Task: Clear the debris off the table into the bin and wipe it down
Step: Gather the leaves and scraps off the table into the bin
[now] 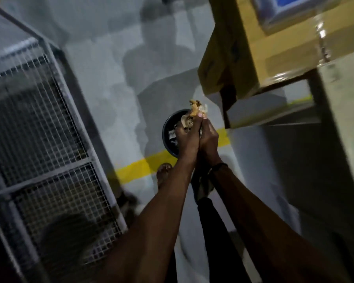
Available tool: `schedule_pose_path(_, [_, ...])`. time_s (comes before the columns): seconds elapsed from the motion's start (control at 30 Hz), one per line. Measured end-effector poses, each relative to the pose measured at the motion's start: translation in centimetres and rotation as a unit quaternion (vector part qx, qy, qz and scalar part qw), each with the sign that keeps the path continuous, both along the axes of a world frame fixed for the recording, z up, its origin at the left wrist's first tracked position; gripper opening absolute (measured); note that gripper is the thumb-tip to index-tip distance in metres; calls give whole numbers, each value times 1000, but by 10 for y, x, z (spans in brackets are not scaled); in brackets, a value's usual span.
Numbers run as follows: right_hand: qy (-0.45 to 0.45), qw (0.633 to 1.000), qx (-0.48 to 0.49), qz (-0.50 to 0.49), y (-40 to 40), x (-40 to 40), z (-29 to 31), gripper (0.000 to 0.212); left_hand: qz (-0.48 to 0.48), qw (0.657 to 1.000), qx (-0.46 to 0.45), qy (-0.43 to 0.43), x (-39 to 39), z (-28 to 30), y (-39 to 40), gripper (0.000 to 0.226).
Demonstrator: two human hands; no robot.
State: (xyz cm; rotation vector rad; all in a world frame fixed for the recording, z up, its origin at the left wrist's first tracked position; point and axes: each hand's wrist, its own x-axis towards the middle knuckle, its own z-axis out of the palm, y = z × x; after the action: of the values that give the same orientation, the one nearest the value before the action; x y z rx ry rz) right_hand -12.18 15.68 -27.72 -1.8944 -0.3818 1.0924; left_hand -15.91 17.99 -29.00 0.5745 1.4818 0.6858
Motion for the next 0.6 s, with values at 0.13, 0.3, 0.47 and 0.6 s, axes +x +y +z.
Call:
schedule_pose_path(0.13, [34,998,-44,12,1,10,-92,40,-39,999,7,18,-1,-86,2,40])
schedule_pose_path(0.3, [27,996,-76,48,1,14,-178,46,-67,997,8,37,-9,-170,2,46])
schedule_pose_path(0.47, [25,988,-121,91,-2,14,-239,45,-98,992,-20,76,-25,-238,-1,55])
schedule_pose_path(0.6, [30,992,-107,54,-4,14,-240,40,-116,990,-28,81,-37,-249,-3,57])
